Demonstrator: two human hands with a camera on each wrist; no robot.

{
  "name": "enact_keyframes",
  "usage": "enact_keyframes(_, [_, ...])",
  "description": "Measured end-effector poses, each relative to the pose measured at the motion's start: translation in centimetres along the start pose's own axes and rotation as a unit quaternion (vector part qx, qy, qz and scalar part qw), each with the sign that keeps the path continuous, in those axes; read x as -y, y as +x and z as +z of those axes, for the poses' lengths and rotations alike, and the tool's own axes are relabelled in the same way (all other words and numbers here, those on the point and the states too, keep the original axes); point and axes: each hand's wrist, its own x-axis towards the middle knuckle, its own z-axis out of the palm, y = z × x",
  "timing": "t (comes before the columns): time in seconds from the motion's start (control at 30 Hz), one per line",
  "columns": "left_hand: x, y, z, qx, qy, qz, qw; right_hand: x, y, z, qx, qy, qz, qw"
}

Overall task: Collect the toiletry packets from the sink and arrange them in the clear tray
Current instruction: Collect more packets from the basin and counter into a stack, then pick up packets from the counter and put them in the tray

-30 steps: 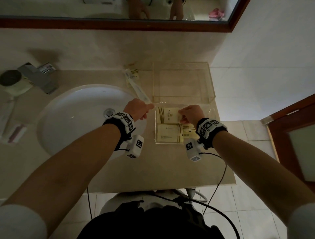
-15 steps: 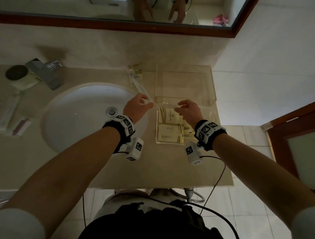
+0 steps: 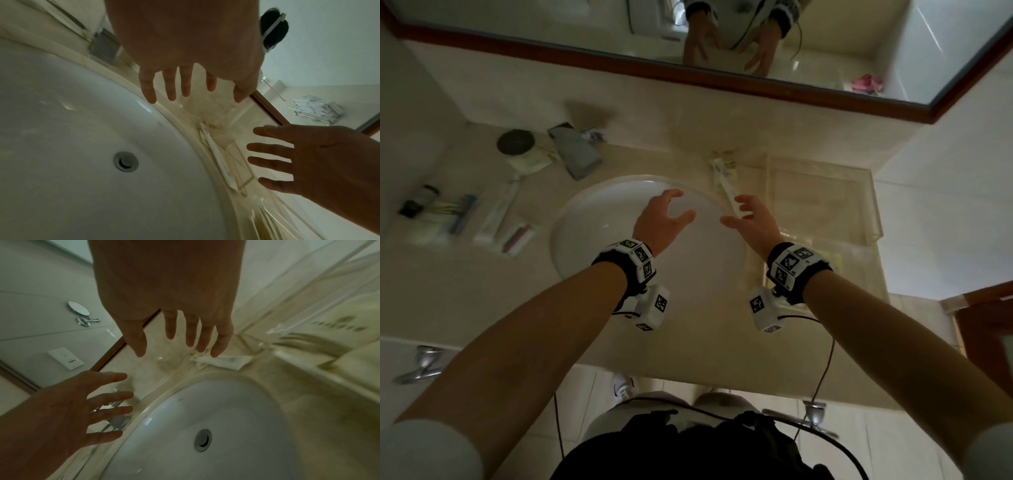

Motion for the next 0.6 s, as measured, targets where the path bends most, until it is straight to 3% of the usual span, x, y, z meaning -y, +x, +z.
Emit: enact_keyframes(0.6, [11.9, 0.8, -17.6, -0.126, -0.011, -0.085, 0.988, 10.6, 2.2, 19.7, 0.122, -0.026, -0.049, 0.991])
